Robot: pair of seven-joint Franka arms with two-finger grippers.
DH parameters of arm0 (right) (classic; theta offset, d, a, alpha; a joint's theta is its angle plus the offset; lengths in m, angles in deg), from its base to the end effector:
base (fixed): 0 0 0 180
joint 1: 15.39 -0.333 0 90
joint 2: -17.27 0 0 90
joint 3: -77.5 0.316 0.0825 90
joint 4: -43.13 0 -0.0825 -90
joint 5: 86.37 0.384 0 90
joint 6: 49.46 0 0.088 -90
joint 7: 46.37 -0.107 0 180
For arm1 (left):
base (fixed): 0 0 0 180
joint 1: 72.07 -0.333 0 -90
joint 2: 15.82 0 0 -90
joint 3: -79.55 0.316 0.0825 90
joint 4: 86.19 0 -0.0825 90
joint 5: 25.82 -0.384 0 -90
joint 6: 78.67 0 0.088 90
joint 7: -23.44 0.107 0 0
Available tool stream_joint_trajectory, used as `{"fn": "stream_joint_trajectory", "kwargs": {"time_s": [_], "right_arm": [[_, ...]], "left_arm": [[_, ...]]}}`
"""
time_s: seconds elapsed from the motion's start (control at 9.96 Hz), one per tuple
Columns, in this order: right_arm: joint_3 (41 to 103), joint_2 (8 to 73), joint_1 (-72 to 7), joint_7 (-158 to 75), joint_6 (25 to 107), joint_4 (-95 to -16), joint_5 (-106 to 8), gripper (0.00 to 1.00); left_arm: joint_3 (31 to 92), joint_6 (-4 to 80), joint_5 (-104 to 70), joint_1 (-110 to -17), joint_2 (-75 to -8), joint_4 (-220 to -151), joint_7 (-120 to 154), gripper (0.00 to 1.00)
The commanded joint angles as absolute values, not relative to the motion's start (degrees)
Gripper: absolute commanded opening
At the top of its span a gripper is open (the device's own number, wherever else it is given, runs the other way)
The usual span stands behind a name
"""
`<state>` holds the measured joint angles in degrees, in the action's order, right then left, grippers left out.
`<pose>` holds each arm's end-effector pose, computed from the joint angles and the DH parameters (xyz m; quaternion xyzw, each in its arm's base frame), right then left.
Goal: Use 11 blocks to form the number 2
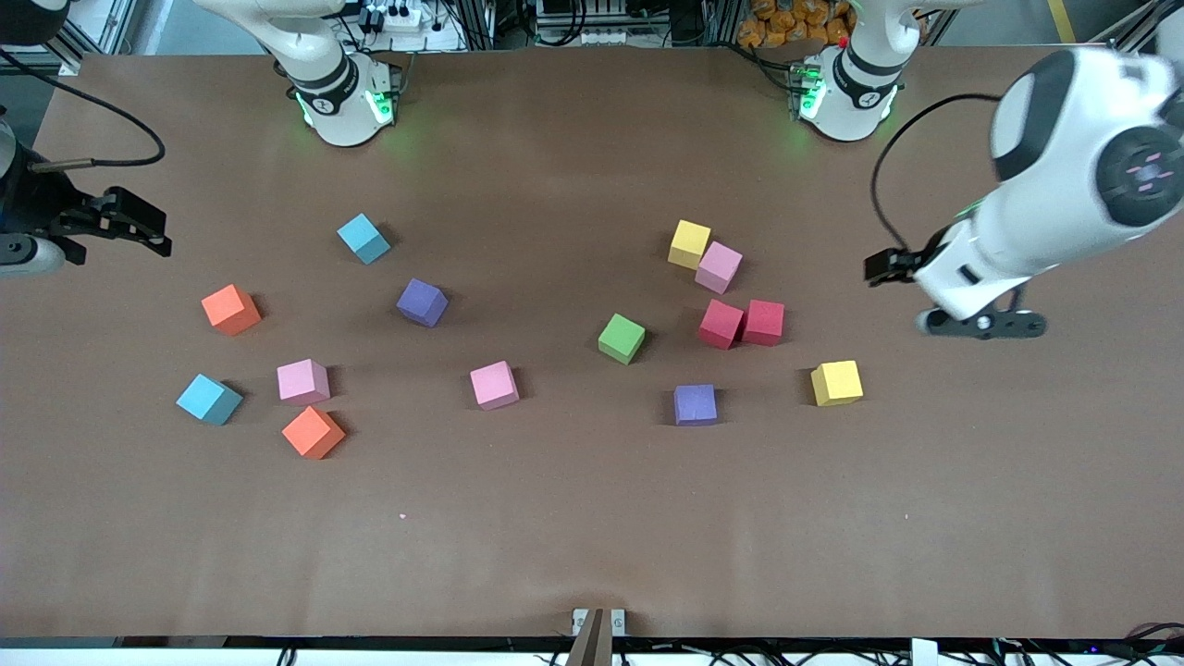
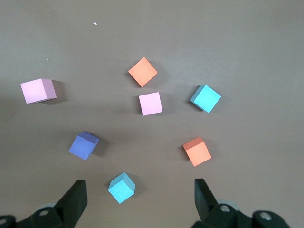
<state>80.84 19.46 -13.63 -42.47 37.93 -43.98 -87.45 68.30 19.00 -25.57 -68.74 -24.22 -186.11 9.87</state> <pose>0.5617 0.0127 0.6230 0.9987 0.0475 -0.0168 0.0080 0.5669 -0.1426 0.4713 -0.9956 0.0086 0.0926 0.0063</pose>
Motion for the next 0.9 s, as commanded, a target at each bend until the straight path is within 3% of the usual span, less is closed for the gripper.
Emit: {"fn": "stream_joint_trajectory", "kwargs": {"time_s": [0.0,0.2,0.5,0.8], "right_arm": [[81.10,22.43,-13.11,-42.68,38.61,-44.93,-88.04,1.00],[81.02,25.25,-12.58,-42.67,40.71,-44.85,-88.30,1.00],[81.19,31.75,-12.75,-39.70,49.21,-45.72,-87.69,1.00],[81.28,33.35,-11.79,-37.41,60.20,-54.57,-87.60,1.00]], "left_arm": [[66.38,26.42,-24.59,-68.64,-21.63,-195.31,3.68,1.00],[65.15,32.40,-24.76,-67.85,-22.93,-200.34,-2.62,1.00],[64.96,34.96,-25.03,-66.53,-29.52,-202.02,-18.44,1.00],[64.34,49.16,-25.72,-63.99,-32.50,-208.96,-24.38,1.00]]}}
